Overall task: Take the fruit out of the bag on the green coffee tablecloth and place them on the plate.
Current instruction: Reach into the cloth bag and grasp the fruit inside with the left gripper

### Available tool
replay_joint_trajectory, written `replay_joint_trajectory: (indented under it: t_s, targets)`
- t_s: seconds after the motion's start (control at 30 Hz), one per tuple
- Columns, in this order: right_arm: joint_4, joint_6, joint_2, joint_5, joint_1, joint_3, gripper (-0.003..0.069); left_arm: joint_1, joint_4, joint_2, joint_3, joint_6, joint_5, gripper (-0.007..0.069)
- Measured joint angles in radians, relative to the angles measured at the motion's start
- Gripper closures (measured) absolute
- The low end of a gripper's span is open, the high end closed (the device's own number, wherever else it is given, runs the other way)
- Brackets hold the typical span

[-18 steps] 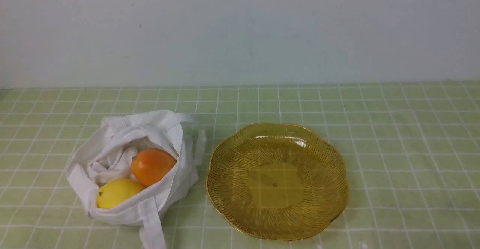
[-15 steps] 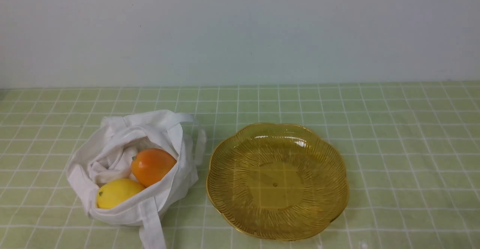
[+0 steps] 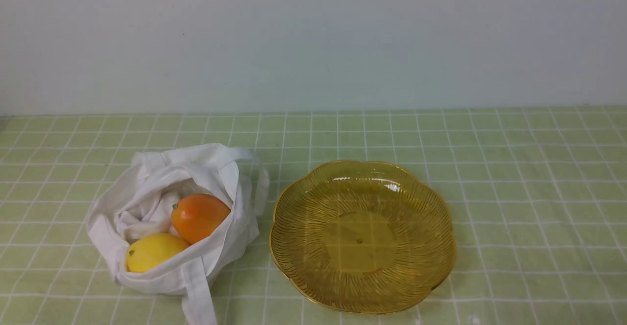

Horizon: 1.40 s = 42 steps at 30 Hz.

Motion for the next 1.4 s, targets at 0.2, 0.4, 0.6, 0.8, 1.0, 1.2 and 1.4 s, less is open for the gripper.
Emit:
replay_joint_trajectory:
  t_s: [0.2, 0.4, 0.6, 0.8, 1.0, 1.2, 1.4]
  targets:
    - [0.0, 0.0, 0.0, 0.0, 0.0, 0.0, 0.0674, 0.0, 0.0, 0.0, 0.0, 0.0, 0.0, 0.0632]
    - [0.0, 0.0, 0.0, 0.0, 0.0, 0.0, 0.0674, 0.0, 0.001, 0.0, 0.0, 0.0, 0.0, 0.0632]
    - [0.0, 0.0, 0.0, 0.0, 0.0, 0.0, 0.0674, 0.0, 0.002, 0.0, 0.0, 0.0, 0.0, 0.0632]
    - [0.0, 0.0, 0.0, 0.0, 0.0, 0.0, 0.0674, 0.0, -0.073, 0.0, 0.001, -0.031, -0.028, 0.0632]
    - [0.0, 0.0, 0.0, 0.0, 0.0, 0.0, 0.0674, 0.0, -0.422, 0.0, 0.001, -0.141, -0.22, 0.0632]
    - [0.0, 0.0, 0.0, 0.0, 0.0, 0.0, 0.0674, 0.0, -0.737, 0.0, 0.001, -0.147, -0.508, 0.0632]
    - [0.0, 0.0, 0.0, 0.0, 0.0, 0.0, 0.0674, 0.0, -0.786, 0.004, -0.117, -0.099, -0.538, 0.0632]
